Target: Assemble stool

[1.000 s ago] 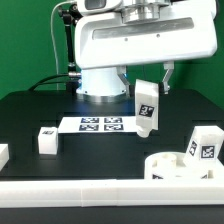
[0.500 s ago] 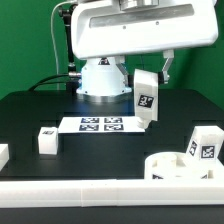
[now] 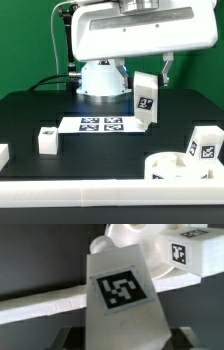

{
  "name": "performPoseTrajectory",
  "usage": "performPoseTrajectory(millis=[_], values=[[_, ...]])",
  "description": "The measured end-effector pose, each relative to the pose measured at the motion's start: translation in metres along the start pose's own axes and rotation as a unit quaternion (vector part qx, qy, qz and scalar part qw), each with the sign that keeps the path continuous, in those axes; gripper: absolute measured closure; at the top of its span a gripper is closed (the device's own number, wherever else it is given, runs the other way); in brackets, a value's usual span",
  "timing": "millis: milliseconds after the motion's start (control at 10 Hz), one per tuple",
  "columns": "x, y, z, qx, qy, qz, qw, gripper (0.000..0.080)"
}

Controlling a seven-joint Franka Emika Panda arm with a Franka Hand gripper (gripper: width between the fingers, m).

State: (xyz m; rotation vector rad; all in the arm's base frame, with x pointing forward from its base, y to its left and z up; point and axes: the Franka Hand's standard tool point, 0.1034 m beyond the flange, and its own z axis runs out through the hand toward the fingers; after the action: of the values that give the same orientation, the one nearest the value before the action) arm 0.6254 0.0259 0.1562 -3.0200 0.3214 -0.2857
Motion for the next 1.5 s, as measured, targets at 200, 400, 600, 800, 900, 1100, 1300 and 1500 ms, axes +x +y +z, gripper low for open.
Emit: performPoseTrajectory(millis=[200, 400, 600, 800, 900, 1100, 1300, 1500], values=[[0.002, 0.000, -0.001, 0.000, 0.006, 0.000, 1.000, 0.0471], [0.008, -0.002, -0.001, 0.002, 0.043, -0.002, 0.999, 0.0471], [0.002, -0.002, 0.012, 0.004, 0.083, 0.001, 0.997, 0.0471], [0.004, -0.008, 0.020, 0.014, 0.080, 0.014, 0.997, 0.0471], [0.005, -0.013, 0.019, 0.017, 0.086, 0.016, 0.996, 0.0471], [0.005, -0.012, 0.020, 0.016, 0.085, 0.015, 0.996, 0.0471], [0.003, -0.013, 0.024, 0.018, 0.084, 0.018, 0.996, 0.0471], [0.009, -0.024, 0.036, 0.029, 0.085, 0.022, 0.996, 0.0471]])
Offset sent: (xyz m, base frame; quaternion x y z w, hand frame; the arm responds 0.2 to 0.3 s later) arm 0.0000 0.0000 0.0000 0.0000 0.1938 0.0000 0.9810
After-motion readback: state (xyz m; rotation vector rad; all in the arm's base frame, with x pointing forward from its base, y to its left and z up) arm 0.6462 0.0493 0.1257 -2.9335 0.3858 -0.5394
